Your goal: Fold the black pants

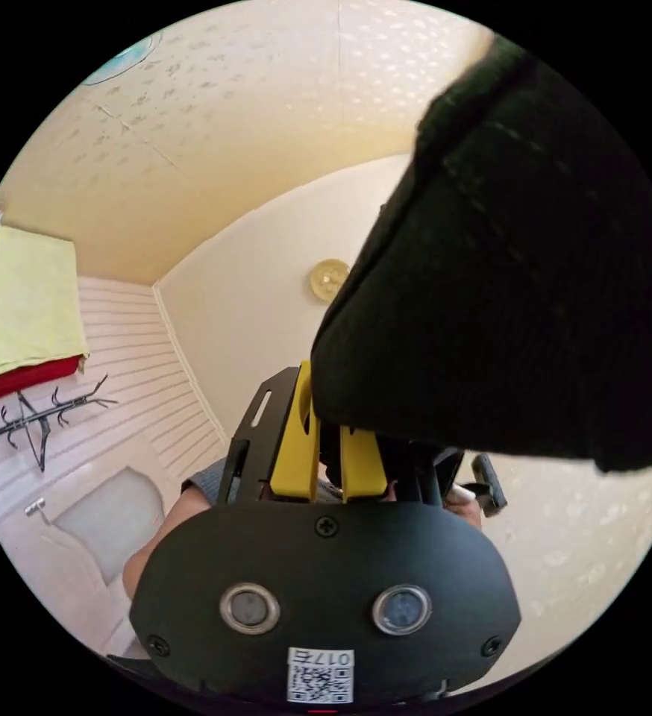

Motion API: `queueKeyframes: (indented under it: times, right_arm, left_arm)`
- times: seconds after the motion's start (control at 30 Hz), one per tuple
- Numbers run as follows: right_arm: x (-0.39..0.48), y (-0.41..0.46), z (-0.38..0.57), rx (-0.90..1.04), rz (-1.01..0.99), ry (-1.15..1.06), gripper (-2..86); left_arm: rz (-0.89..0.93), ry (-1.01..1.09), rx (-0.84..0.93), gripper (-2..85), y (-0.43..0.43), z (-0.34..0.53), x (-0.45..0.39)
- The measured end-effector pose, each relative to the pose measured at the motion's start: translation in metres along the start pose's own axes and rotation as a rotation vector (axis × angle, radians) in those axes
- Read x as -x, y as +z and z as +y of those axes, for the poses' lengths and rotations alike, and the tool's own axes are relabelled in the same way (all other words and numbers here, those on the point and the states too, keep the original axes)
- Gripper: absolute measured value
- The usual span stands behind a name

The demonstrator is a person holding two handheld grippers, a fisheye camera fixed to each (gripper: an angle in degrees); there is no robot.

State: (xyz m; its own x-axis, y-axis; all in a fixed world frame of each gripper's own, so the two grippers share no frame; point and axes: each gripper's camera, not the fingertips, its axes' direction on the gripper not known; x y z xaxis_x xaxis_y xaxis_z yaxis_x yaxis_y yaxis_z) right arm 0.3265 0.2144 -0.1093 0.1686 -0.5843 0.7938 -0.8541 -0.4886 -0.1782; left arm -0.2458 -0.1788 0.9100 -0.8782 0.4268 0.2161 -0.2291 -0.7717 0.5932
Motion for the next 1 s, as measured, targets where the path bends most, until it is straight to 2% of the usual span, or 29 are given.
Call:
queueKeyframes:
  times: [0.07, 0.17, 0.23, 0.37, 0.5, 0.57, 0.67, 0.87, 1.0]
  right_arm:
    - [-0.009, 0.009, -0.015, 0.043, -0.110, -0.115, -0.1]
    - [-0.013, 0.024, -0.033, 0.168, -0.162, -0.206, -0.2]
    - [-0.012, 0.037, -0.045, 0.276, -0.179, -0.225, -0.2]
    - [0.000, 0.061, -0.062, 0.459, -0.077, -0.246, -0.2]
    - [0.008, 0.048, -0.075, 0.426, -0.168, -0.255, -0.3]
    - [0.014, 0.025, -0.090, 0.396, -0.177, -0.272, -0.3]
    - [0.020, -0.012, -0.115, 0.363, -0.117, -0.314, -0.4]
    - [0.015, -0.097, -0.180, 0.235, -0.159, -0.280, -0.4]
    - [0.010, -0.122, -0.208, 0.294, -0.107, -0.207, -0.4]
  left_arm:
    - [-0.105, -0.037, 0.035, 0.3, -0.021, -0.003, -0.022]
    - [-0.317, -0.116, 0.014, -0.7, -0.060, -0.006, -0.052]
    - [-0.340, -0.081, -0.059, -0.9, -0.082, -0.007, -0.075]
    - [-0.391, 0.004, -0.365, -1.0, -0.132, 0.004, -0.116]
    - [-0.517, 0.047, -0.689, -1.0, -0.173, 0.017, -0.136]
    - [-0.587, 0.018, -0.759, -1.0, -0.186, 0.011, -0.136]
    - [-0.698, -0.010, -0.762, -1.0, -0.193, -0.012, -0.130]
    - [-1.137, -0.091, -0.634, -0.9, -0.171, -0.080, -0.147]
    - [-1.363, -0.145, -0.634, -0.2, -0.146, -0.141, -0.144]
